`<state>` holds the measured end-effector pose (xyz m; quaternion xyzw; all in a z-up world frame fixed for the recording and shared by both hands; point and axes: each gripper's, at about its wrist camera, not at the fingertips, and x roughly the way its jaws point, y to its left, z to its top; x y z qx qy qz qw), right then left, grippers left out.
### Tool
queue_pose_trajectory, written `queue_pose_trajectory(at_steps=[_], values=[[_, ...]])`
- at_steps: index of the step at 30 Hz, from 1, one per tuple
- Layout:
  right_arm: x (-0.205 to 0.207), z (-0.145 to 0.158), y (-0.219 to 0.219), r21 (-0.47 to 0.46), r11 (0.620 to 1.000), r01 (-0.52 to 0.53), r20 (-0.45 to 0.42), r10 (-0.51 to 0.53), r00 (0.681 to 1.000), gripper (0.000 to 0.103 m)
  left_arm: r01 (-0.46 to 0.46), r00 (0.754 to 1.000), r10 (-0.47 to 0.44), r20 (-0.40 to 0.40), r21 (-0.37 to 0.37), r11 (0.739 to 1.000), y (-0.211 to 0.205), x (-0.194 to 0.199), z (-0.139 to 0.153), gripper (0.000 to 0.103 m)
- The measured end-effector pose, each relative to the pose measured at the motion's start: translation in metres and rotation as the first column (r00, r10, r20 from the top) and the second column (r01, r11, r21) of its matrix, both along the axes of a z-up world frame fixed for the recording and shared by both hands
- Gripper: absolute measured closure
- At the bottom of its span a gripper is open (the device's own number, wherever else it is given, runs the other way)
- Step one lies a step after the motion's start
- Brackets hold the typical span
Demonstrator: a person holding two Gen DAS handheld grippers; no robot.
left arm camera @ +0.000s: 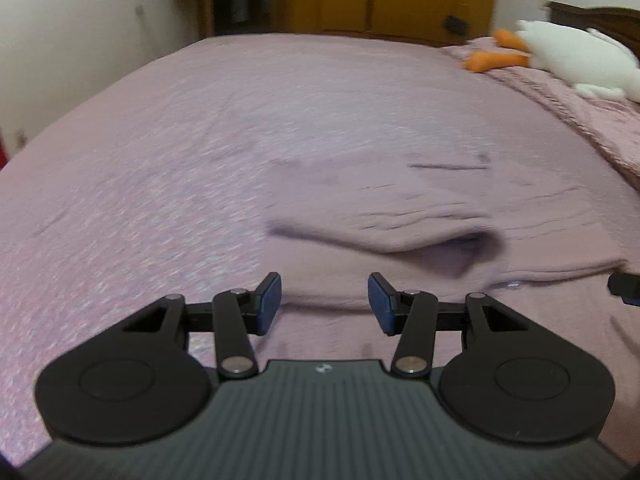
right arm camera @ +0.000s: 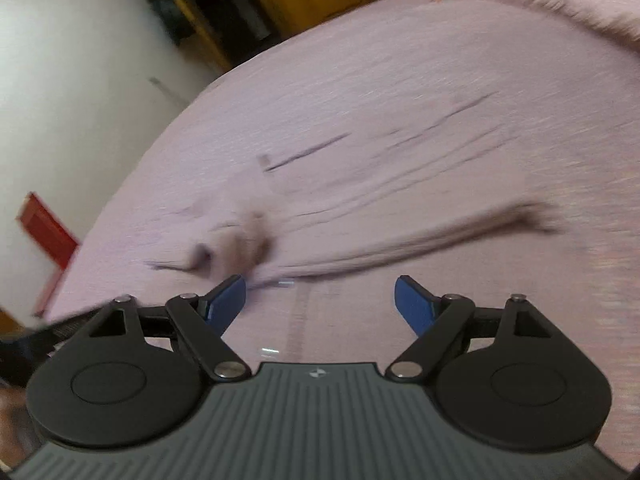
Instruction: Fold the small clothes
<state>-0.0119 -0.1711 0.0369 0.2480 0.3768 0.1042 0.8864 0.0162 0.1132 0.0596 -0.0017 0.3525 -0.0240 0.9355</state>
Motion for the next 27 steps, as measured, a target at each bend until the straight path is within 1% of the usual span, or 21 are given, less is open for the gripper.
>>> queue_pose_trajectory(at_steps=[1,2,3,4,6,10,12,13,14,15,16,17,19,20,21,22,23,24,25,26,27], values=[[0.0,0.0,0.0,0.0,1.0,0.0,0.0,0.0,1.0,0.016,-0.017,1.0,0.017,-0.006,-0.012,1.0,0.006,0.0,-0.003,0.053],[0.018,0.0,0.013,0.048,0.998,-0.027,-0.022,0.028,0.999,0.016,-0.03,0.999,0.03,-0.011,-0.024,0.999,0.012,0.001,-0.005,0.053],[0.018,0.0,0.013,0.048,0.998,-0.027,-0.022,0.028,0.999,0.016,-0.044,0.999,0.043,-0.018,-0.03,0.999,0.017,0.001,-0.008,0.053],[0.036,-0.002,0.023,0.092,0.995,-0.048,-0.049,0.053,0.997,0.016,-0.056,0.998,0.055,-0.025,-0.029,0.998,0.02,0.002,-0.011,0.053],[0.057,-0.005,0.032,0.14,0.988,-0.07,-0.073,0.081,0.994,0.016,-0.073,0.997,0.072,-0.036,-0.027,0.997,0.025,0.003,-0.017,0.053],[0.093,-0.013,0.048,0.17,0.982,-0.082,-0.144,0.107,0.984,0.018,-0.063,0.997,0.062,-0.045,-0.035,0.997,0.028,0.002,-0.026,0.053],[0.105,-0.016,0.055,0.169,0.981,-0.095,-0.165,0.123,0.979,0.032,-0.062,0.997,0.06,-0.049,-0.028,0.998,0.027,0.004,-0.031,0.053],[0.111,-0.018,0.059,0.167,0.981,-0.103,-0.18,0.133,0.975,0.045,-0.063,0.997,0.061,-0.053,-0.027,0.998,0.027,0.005,-0.033,0.053],[0.115,-0.018,0.062,0.161,0.98,-0.117,-0.184,0.147,0.972,0.055,-0.062,0.996,0.061,-0.058,-0.029,0.998,0.027,0.007,-0.034,0.053],[0.119,-0.015,0.067,0.131,0.981,-0.142,-0.172,0.164,0.971,0.083,-0.063,0.996,0.061,-0.065,-0.032,0.997,0.027,0.009,-0.037,0.053],[0.121,-0.007,0.072,0.076,0.983,-0.166,-0.136,0.175,0.975,0.085,-0.065,0.995,0.062,-0.072,-0.036,0.997,0.027,0.012,-0.039,0.053],[0.118,0.004,0.076,0.008,0.982,-0.187,-0.077,0.187,0.979,0.086,-0.068,0.995,0.065,-0.075,-0.041,0.997,0.028,0.014,-0.041,0.053],[0.106,0.026,0.081,-0.118,0.97,-0.213,0.049,0.22,0.974,0.086,-0.079,0.994,0.076,-0.077,-0.045,0.996,0.028,0.017,-0.043,0.053],[0.101,0.033,0.082,-0.177,0.962,-0.209,0.085,0.227,0.97,0.086,-0.084,0.994,0.08,-0.075,-0.049,0.995,0.029,0.018,-0.044,0.053],[0.097,0.035,0.082,-0.224,0.953,-0.204,0.099,0.23,0.968,0.086,-0.089,0.994,0.085,-0.074,-0.054,0.995,0.029,0.018,-0.045,0.053],[0.095,0.033,0.082,-0.265,0.943,-0.202,0.098,0.234,0.967,0.086,-0.093,0.993,0.089,-0.077,-0.057,0.994,0.03,0.019,-0.045,0.053],[0.096,0.025,0.082,-0.297,0.934,-0.198,0.075,0.23,0.97,0.085,-0.096,0.993,0.091,-0.079,-0.057,0.994,0.03,0.019,-0.046,0.053],[0.096,0.016,0.08,-0.313,0.93,-0.195,0.041,0.218,0.975,0.085,-0.097,0.993,0.093,-0.078,-0.054,0.994,0.029,0.019,-0.047,0.053],[0.098,0.001,0.077,-0.319,0.928,-0.194,-0.02,0.198,0.98,0.082,-0.097,0.993,0.093,-0.077,-0.047,0.994,0.028,0.019,-0.047,0.053],[0.099,-0.012,0.072,-0.311,0.93,-0.195,-0.072,0.181,0.981,0.072,-0.097,0.993,0.094,-0.077,-0.039,0.995,0.026,0.019,-0.048,0.053],[0.098,-0.02,0.068,-0.295,0.937,-0.187,-0.09,0.168,0.982,0.065,-0.097,0.993,0.094,-0.076,-0.031,0.995,0.025,0.02,-0.048,0.053]])
